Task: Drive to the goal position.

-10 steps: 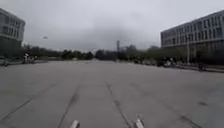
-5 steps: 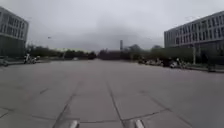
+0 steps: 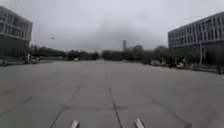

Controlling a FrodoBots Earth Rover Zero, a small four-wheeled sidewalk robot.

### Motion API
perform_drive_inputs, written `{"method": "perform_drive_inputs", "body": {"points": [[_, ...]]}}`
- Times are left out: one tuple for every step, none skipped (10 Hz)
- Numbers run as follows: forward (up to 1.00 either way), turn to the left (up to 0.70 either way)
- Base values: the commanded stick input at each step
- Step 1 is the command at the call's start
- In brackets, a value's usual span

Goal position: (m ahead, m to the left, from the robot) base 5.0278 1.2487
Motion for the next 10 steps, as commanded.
{"method": "perform_drive_inputs", "body": {"points": [[1.0,0.01],[1.0,0.01],[1.0,0.01],[1.0,0.01],[1.0,0.01],[1.0,0.01],[1.0,0.01],[1.0,0.01],[1.0,0.01],[1.0,0.01]]}}
